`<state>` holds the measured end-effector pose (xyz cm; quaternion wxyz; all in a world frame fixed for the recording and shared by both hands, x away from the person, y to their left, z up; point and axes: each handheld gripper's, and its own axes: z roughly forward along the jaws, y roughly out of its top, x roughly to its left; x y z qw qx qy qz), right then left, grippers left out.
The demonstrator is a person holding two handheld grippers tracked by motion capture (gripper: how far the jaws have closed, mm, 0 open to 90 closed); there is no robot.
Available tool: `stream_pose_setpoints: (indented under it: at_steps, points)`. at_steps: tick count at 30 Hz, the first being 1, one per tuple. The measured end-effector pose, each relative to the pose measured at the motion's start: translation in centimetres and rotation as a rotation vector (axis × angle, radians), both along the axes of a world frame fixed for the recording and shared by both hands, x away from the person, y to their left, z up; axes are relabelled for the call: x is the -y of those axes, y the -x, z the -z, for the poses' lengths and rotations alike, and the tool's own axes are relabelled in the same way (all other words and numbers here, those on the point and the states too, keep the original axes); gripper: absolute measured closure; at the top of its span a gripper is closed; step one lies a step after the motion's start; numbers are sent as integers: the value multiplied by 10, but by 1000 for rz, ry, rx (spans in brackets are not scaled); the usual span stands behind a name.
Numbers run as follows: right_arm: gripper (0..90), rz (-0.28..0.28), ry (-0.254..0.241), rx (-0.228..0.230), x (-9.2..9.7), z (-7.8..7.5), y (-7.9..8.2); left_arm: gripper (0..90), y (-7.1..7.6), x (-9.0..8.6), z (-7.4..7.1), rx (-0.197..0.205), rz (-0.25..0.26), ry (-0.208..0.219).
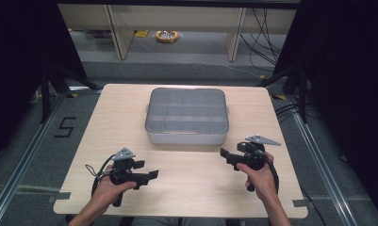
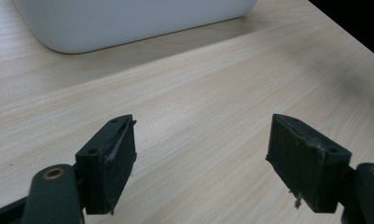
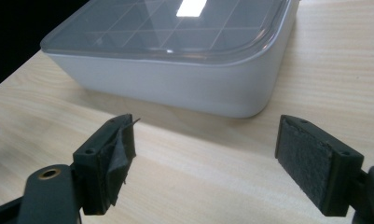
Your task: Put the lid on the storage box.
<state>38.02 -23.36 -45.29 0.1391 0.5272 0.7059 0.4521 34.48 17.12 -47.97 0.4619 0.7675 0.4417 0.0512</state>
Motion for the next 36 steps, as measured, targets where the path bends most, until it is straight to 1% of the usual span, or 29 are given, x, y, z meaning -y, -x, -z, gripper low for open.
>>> stream_pose_setpoints:
  at_steps: [2, 3, 4, 5, 6, 7, 9, 10, 11, 12, 13, 15, 17, 18, 19, 20, 22, 23, 24, 25, 27, 28, 29, 30, 31, 32, 33, 34, 36]
  points:
    - [211, -14, 1, -16, 0, 1, 2, 230, 2, 0, 1, -1, 2, -5]
    - [210, -11, -12, 0, -1, 3, 2, 230, 2, 0, 2, 1, 3, 0]
    - [208, -18, -8, -8, 0, 2, 4, 230, 3, 1, 2, 0, 3, -1]
    - [207, -10, -10, 1, -1, 3, 5, 230, 4, 1, 2, -1, 6, 1]
    - [206, -9, -9, -20, -1, 2, 7, 230, 5, 1, 2, 3, 7, -5]
    - [205, -23, -16, -6, 0, 2, 8, 230, 6, 1, 2, 2, 9, -7]
    - [204, -26, -3, -15, 0, 2, 11, 230, 8, 2, 3, 3, 10, 1]
    - [204, -25, -7, -14, -1, 3, 12, 230, 10, 2, 2, 3, 17, -11]
    - [204, -29, -20, -3, -1, 4, 13, 230, 10, 2, 3, 9, 15, -8]
    - [204, -34, -7, -1, -1, 5, 14, 231, 11, 2, 3, 8, 21, -15]
    - [203, -38, -9, -18, -1, 4, 16, 230, 12, 3, 4, 11, 15, -11]
    - [203, -24, -18, -16, -3, 6, 18, 230, 13, 3, 4, 11, 20, -14]
    - [198, -48, -14, -18, -3, 8, 22, 230, 15, 3, 4, 14, 21, -17]
    - [196, -52, -16, -7, -4, 11, 23, 230, 17, 4, 4, 20, 24, -23]
    - [196, -44, -10, -32, -5, 11, 26, 229, 18, 4, 5, 19, 30, -29]
    - [195, -59, 6, -23, -4, 13, 26, 229, 19, 5, 5, 18, 32, -25]
    - [192, -59, -5, -26, -5, 15, 29, 228, 21, 5, 7, 18, 37, -32]
    - [188, -68, 3, -26, -5, 16, 30, 228, 22, 6, 8, 21, 40, -34]
    - [185, -65, -6, -30, -6, 17, 32, 228, 23, 7, 9, 17, 36, -28]
    - [184, -68, 5, -26, -6, 18, 33, 228, 24, 7, 10, 10, 46, -41]
    - [181, -73, -7, -39, -6, 19, 37, 228, 26, 9, 12, 5, 55, -44]
    - [172, -49, -11, -64, -9, 20, 40, 228, 28, 10, 12, 5, 48, -50]
    - [170, -66, 9, -39, -6, 21, 39, 228, 29, 11, 13, 8, 47, -43]
    - [170, -71, 5, -47, -7, 22, 41, 228, 30, 10, 13, 4, 61, -59]
    - [170, -71, 5, -47, -7, 22, 41, 228, 30, 10, 13, 4, 61, -59]
    - [170, -71, 8, -52, -7, 24, 43, 228, 31, 12, 15, 8, 54, -43]
    - [171, -57, -9, -87, -9, 23, 47, 228, 33, 13, 15, 5, 58, -50]
    - [171, -78, -6, -56, -7, 25, 46, 228, 34, 13, 15, 5, 64, -54]
    - [171, -76, 6, -65, -7, 26, 47, 227, 35, 14, 16, 9, 65, -42]
